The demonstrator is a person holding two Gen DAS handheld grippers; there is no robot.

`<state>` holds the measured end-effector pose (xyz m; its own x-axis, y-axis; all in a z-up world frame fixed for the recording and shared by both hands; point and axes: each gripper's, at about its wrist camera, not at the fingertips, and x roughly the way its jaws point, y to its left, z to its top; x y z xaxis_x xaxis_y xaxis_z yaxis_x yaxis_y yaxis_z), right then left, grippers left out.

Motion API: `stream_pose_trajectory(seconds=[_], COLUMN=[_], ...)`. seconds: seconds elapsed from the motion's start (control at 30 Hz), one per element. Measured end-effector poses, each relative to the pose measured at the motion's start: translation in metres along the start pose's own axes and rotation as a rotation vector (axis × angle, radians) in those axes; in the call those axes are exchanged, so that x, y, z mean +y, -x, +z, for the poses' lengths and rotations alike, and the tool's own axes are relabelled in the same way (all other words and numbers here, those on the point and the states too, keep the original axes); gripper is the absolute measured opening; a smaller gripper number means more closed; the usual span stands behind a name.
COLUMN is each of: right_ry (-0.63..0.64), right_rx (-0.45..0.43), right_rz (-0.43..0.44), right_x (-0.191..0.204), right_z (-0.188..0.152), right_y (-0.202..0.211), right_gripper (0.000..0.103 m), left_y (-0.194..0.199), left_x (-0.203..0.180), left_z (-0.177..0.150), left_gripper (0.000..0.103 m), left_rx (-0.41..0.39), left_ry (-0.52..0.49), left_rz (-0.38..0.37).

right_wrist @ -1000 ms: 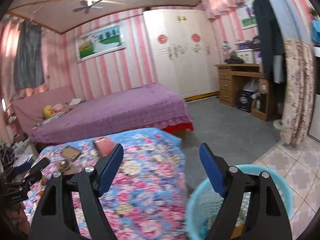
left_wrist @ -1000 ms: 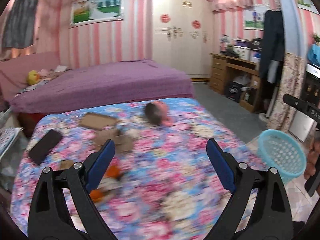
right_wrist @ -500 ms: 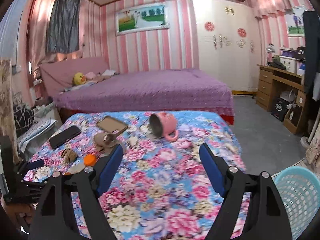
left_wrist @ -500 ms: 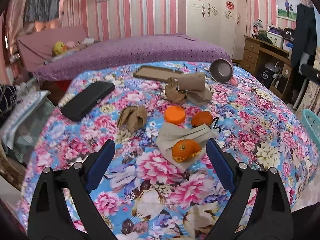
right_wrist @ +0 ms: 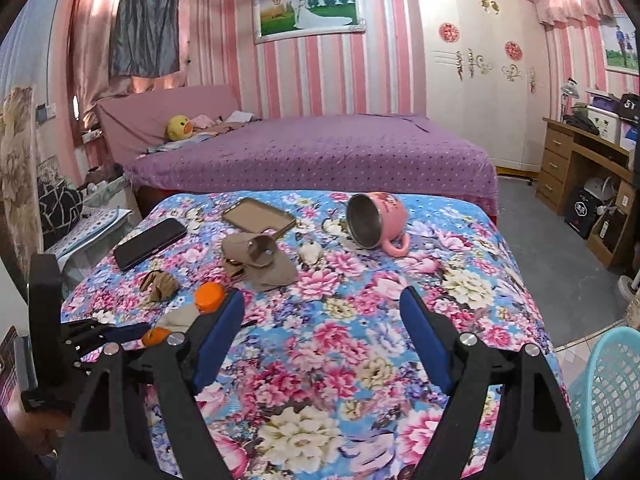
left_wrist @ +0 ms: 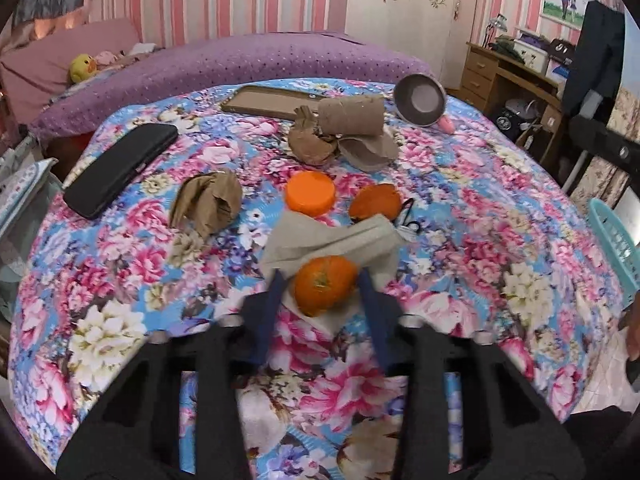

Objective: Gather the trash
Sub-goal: 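Grasp the mandarin orange with the left gripper, then grasp the beige cloth with the right gripper while the left gripper holds the orange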

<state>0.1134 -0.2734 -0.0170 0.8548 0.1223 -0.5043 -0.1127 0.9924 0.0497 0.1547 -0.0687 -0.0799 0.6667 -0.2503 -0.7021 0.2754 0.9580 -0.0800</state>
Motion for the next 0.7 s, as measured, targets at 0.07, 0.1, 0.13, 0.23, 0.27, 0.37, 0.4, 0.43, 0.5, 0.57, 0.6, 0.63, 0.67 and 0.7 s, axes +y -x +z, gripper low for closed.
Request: stream_pose_trajectory(seconds=[0.07,0.1,0.13,0.23,0.27,0.37,0.4,0.43,0.5,0.57,0.6,0.63,0.67,0.7], right_ry=[0.002,0.002,0.003,0.008,0.015,0.031,0.041,0.045,0.049,0.051,0.056,0.061,0.068,0.075], right_rx=[0.003,0.005,0.007,0.015,0.021,0.023,0.035,0.048,0.087,0.124,0.14,0.155,0.17,0.181], right_rz=[0.007,0.011,0.017,0.044,0.058,0.064,0.075,0.084,0.115,0.148,0.165,0.175,0.177,0.171], right_x=[0.001,0.002,0.003,0.01,0.016,0.032,0.04,0.046,0.061,0.076,0.084,0.091,0.1,0.108], right_z=[-0.001,-0.001,-0.001,-0.005,-0.006,-0.01,-0.012,-0.014,-0.02,-0.027,-0.031,-0.033,-0.037,-0.041], right_y=[-0.001,-0.002,-0.002,-0.005,-0.007,-0.014,-0.019,-0.024,-0.036,-0.048,-0.054,-0.059,-0.064,-0.069], right_gripper=[0.078,0.078,0.078,0.078,0.078,0.078,0.078,0.078,0.078,0.078,0.078,0.078,0.078,0.078], left_y=[0.007,0.015,0.022,0.049,0.056,0.066,0.068,0.068,0.07,0.072,0.072,0.073,0.075,0.076], left_x=[-0.001,-0.002,-0.001,0.014,0.021,0.046,0.057,0.063,0.076,0.082,0.085,0.087,0.089,0.092], left_z=[0.0,0.0,0.002,0.006,0.008,0.01,0.01,0.009,0.008,0.007,0.006,0.005,0.004,0.001], left_gripper=[0.023,0.022,0.022,0.022,0.022,0.022,0.022,0.022,0.022,0.022,0.022,0.022,0.022,0.022], left_rx=[-0.022,-0.046,-0.07,-0.156,-0.179,-0.209,-0.208,-0.207,-0.204,-0.203,-0.203,-0.202,-0.202,-0.203], left_ry=[-0.011,-0.024,-0.027,0.005,0.021,0.083,0.117,0.136,0.17,0.178,0.177,0.177,0.179,0.182], left_rz=[-0.003,-0.006,-0.007,0.0,0.018,0.083,0.102,0.112,0.127,0.14,0.142,0.144,0.145,0.142])
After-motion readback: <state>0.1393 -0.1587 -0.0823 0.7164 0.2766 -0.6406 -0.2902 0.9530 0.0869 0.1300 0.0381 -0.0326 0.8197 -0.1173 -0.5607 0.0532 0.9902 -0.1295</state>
